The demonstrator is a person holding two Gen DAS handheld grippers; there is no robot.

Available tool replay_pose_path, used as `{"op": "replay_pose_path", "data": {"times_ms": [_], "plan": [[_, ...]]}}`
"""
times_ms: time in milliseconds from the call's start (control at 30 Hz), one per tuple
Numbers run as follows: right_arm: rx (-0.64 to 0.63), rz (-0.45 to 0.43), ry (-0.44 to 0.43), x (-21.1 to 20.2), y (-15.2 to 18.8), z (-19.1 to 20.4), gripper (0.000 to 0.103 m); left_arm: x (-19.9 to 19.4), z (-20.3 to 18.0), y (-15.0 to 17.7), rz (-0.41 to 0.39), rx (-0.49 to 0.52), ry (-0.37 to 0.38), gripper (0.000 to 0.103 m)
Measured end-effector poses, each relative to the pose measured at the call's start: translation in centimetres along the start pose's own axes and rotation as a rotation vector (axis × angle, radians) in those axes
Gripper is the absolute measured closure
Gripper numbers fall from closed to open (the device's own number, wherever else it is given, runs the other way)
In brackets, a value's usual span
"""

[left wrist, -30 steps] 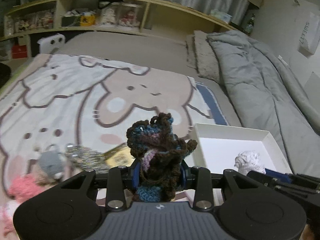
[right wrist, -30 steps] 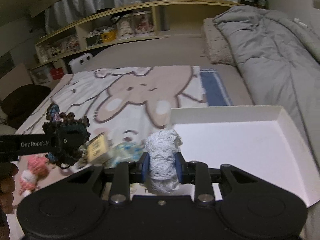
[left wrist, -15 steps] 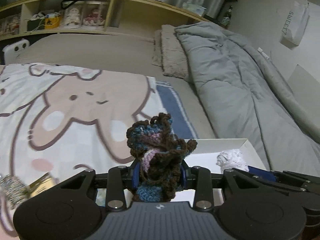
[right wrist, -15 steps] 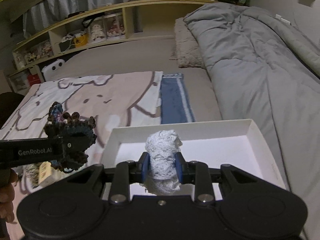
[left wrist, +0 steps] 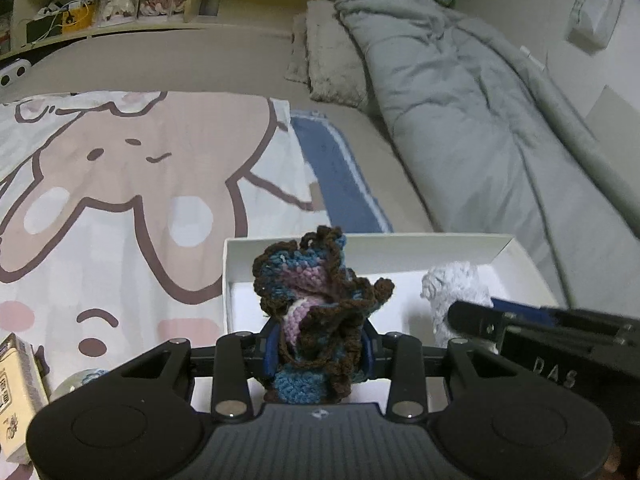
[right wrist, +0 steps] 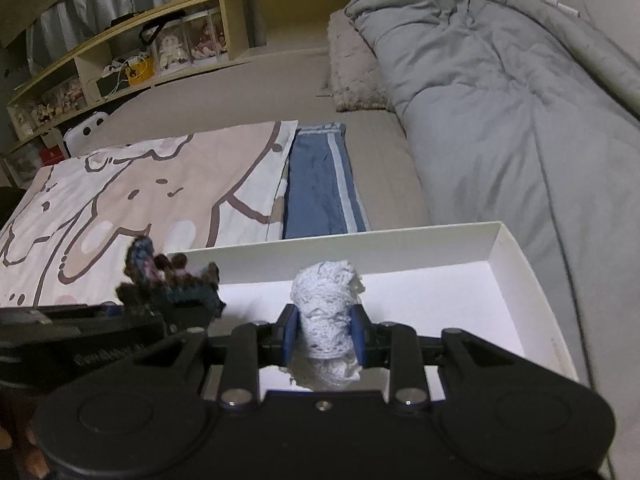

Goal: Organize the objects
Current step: 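Carry both held toys into the white tray and open both tools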

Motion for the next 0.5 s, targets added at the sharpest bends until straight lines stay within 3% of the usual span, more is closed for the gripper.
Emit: {"op": "replay_pose_path", "data": {"times_ms": [233,300,500], "plan": [[-0.013,-0.001,-0.018,1.3,-0.5,0.3,0.068,0.5,0.7,-0.1,-0.009,-0.003,-0.021,0.051],[0.010,-0.004,-0.001,1.0,-0.5,-0.2,0.051,0.4,0.6,0.0,0.001,-0.003,-0.015,0.048],[0.037,0.003,0.005,-0.2,-0.1,-0.8,0.051,-0.7,0.4,-0.4,-0.012,0.018,-0.027,0.048]]}}
Point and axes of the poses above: each gripper's, at about its wrist camera, not at the fingertips, and x roughly the way its jaws point, z to its left, y to its underside, the point moved 10 cm from there along x, roughly the way its jaws point, and after that the axes turned 13 degrees about -x, right-handed, at the moved point
